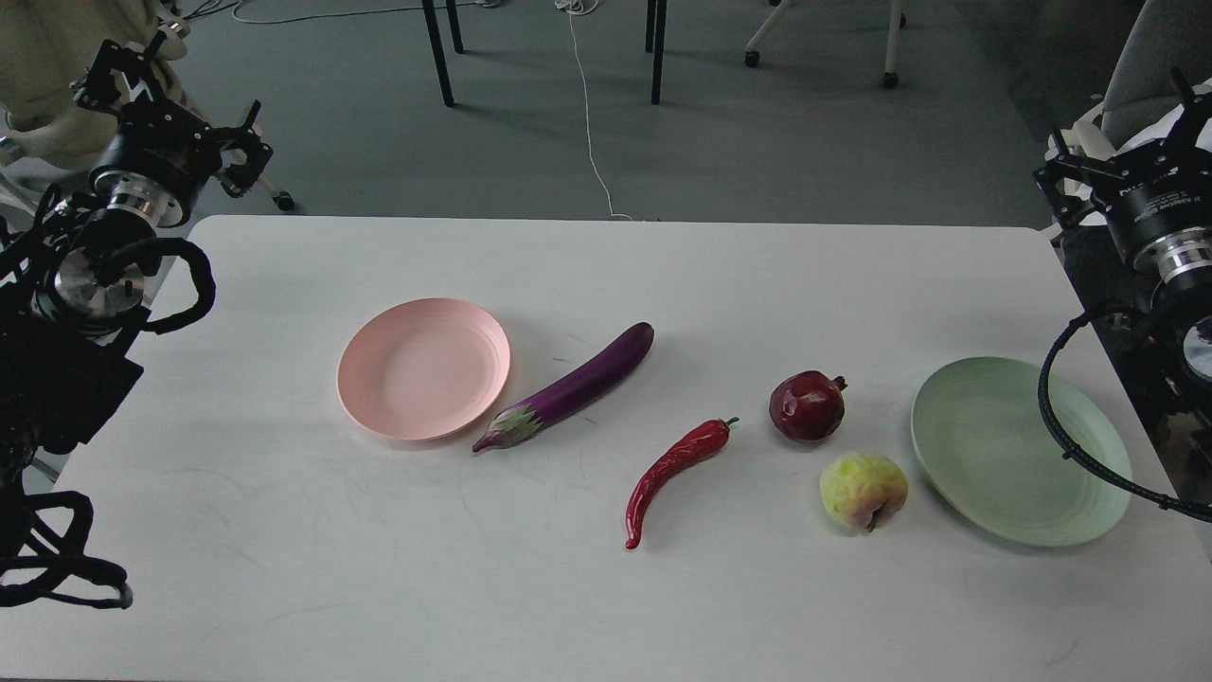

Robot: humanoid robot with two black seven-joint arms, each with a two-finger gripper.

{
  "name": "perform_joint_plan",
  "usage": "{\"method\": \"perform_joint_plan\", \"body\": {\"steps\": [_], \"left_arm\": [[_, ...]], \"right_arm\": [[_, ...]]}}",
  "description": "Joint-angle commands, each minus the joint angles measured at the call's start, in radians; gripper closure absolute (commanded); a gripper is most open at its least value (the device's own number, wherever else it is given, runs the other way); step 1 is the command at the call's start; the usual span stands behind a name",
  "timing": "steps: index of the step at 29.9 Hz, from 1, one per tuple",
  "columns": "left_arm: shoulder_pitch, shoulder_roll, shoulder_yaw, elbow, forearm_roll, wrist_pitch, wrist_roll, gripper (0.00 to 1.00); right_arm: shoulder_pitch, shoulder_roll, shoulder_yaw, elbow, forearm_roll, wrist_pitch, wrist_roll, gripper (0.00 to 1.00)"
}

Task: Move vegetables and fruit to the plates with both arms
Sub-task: 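Raise the right arm and move the right gripper over the table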

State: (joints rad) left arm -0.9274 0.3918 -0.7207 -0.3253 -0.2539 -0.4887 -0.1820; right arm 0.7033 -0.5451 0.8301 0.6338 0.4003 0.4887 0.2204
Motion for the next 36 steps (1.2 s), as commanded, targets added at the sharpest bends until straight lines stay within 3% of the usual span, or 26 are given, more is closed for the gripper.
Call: {"method": "perform_joint_plan", "body": {"steps": [1, 8, 12, 23, 29, 36], "left_arm": [[-0.008, -0.016, 0.0, 0.0, -0.004, 0.0, -0.002, 0.01], [-0.01, -0.016, -0.002, 0.0, -0.007, 0.0, -0.002, 0.01], [-0.01, -0.014, 0.0, 0.0, -0.007, 0.0, -0.001, 0.01], [-0.013, -0.002, 0.0, 0.0, -0.001, 0.0, 0.003, 0.01], [-0.011, 0.025, 0.0, 0.0, -0.001, 0.0, -0.001, 0.01], [-0.015, 0.027, -0.002, 0.0, 0.001, 0.0, 0.006, 0.01]], "right_arm": [[-0.007, 0.007, 0.0, 0.003, 0.0, 0.0, 0.0, 0.01], [0.016, -0.01, -0.012, 0.018, -0.005, 0.0, -0.004, 0.01], [0.117, -0.088, -0.109, 0.052, -0.076, 0.0, 0.0, 0.01], [0.605, -0.141, -0.69, 0.153, -0.356, 0.0, 0.004, 0.01], [0.838, -0.087, -0.998, 0.282, -0.648, 0.0, 0.004, 0.01], [0.976, 0.01, -1.265, 0.412, -0.952, 0.0, 0.005, 0.01]]}}
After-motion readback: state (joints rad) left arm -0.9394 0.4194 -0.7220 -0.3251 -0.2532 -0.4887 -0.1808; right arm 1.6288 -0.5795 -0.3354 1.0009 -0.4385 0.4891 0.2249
